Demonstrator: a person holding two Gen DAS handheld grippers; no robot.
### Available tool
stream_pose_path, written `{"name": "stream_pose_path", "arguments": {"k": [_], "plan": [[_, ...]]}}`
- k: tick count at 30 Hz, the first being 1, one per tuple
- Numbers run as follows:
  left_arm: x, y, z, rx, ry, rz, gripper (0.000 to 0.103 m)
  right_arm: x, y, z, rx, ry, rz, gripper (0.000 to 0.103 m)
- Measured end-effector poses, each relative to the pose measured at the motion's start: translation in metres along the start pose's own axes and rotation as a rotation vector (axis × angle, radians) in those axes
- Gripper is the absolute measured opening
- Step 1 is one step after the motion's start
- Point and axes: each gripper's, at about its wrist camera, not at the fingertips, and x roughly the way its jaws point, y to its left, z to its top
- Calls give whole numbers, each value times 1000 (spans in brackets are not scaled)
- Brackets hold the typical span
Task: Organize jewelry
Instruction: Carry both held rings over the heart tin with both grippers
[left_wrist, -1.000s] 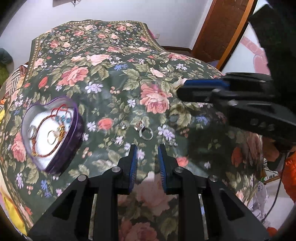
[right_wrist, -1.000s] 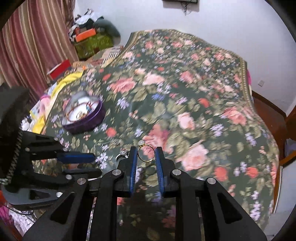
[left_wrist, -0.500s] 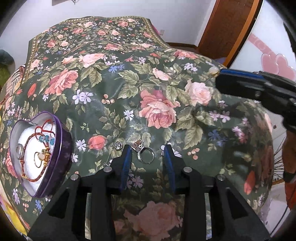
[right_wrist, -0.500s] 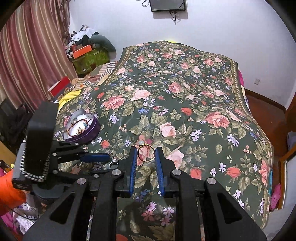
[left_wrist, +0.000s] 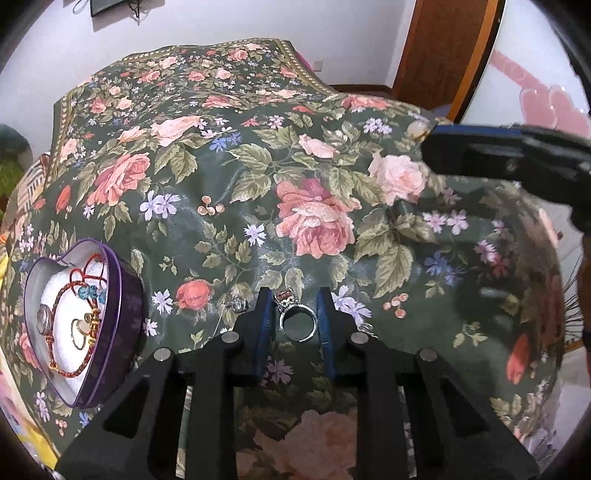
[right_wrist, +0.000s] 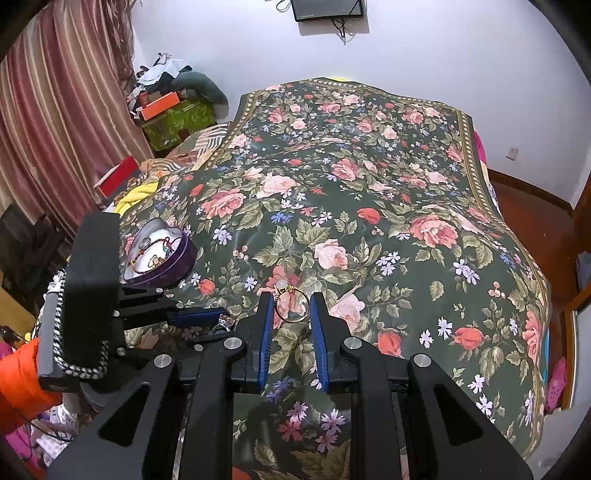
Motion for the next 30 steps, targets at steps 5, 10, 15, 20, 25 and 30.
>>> {"name": "stream_pose_path", "arguments": {"k": [5, 10, 15, 20, 25, 30], "plan": [[-24, 7, 0, -30, -47, -33, 23, 2, 6, 2, -9, 2, 3, 18], [-63, 20, -1, -60, -126, -34, 23, 2, 20, 7, -33, -7, 11, 18], [-100, 48, -4, -120, -210, 3, 23, 5, 36, 16, -58, -20, 32, 18], [-122, 82, -8, -188, -261, 50, 23, 12, 53, 24, -76, -22, 58, 18], [-137, 107, -18, -234, -293, 89, 23, 22, 70, 31, -91, -21, 84, 18], [-144, 124, -25, -261, -309, 104, 23, 33, 89, 40, -118, -16, 106, 18]]}}
